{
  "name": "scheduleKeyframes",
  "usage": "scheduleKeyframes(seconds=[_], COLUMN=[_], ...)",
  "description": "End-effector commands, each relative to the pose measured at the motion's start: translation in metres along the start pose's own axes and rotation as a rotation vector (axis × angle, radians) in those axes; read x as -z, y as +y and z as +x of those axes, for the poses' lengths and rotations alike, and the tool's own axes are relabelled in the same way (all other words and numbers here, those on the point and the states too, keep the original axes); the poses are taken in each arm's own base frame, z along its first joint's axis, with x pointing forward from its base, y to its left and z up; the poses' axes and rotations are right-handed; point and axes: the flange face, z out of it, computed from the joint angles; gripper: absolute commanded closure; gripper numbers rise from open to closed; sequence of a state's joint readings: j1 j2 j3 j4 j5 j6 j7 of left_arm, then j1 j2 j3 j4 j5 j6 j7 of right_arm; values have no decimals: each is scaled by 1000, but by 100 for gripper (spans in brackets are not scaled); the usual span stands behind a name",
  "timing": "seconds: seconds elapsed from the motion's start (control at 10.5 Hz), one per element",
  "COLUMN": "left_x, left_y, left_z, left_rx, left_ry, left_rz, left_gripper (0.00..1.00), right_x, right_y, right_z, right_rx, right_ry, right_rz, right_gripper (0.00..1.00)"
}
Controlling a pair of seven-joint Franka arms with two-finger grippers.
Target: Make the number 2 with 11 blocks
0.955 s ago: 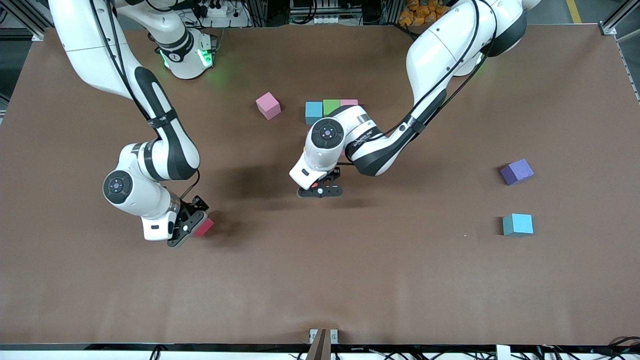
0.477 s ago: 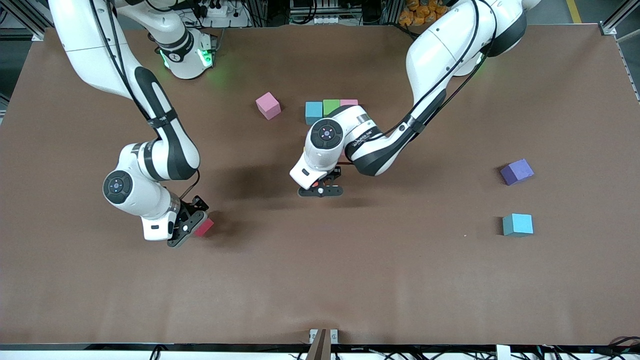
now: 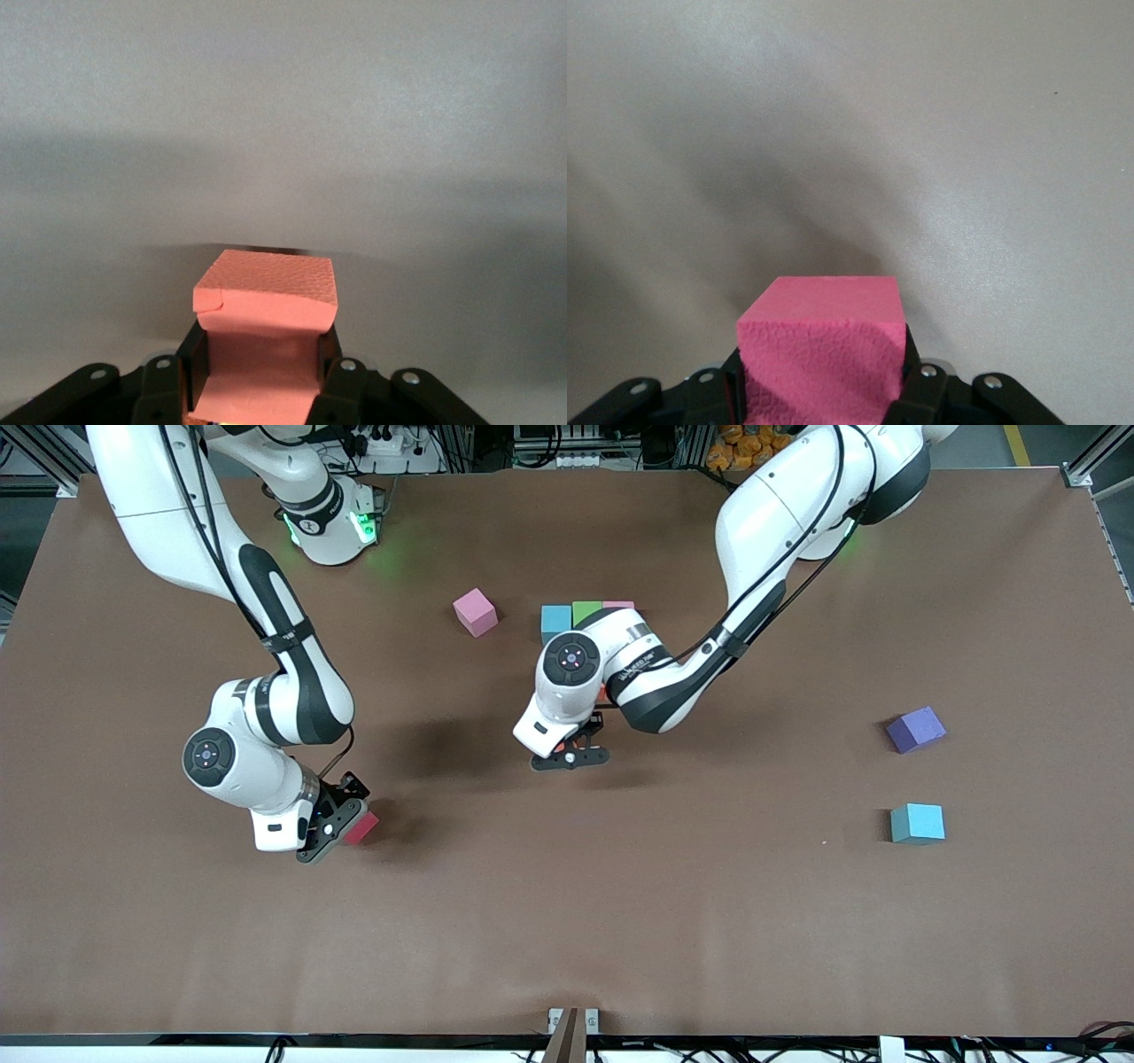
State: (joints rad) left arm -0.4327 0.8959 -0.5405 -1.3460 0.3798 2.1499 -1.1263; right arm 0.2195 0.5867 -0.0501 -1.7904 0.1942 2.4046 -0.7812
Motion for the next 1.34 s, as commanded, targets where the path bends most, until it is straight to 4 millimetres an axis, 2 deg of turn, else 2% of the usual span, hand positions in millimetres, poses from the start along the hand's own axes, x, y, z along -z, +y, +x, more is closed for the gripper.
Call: scheduleKeyframes(seconds=[0.0, 0.48, 1.24], left_x=[2, -7, -4], left_y=[0, 7, 10], left_z=[-10, -29, -30], left_rx=[6, -43, -47], left_ry=[68, 93, 96], left_rz=[55, 84, 78], left_gripper=[63, 63, 63], right_x=[0, 0, 0], right_y=[3, 3, 3], right_z=[-1, -1, -1], right_rx=[6, 6, 4], right_ry=[2, 2, 2], right_rz=[8, 8, 8], right_gripper=[70, 70, 70])
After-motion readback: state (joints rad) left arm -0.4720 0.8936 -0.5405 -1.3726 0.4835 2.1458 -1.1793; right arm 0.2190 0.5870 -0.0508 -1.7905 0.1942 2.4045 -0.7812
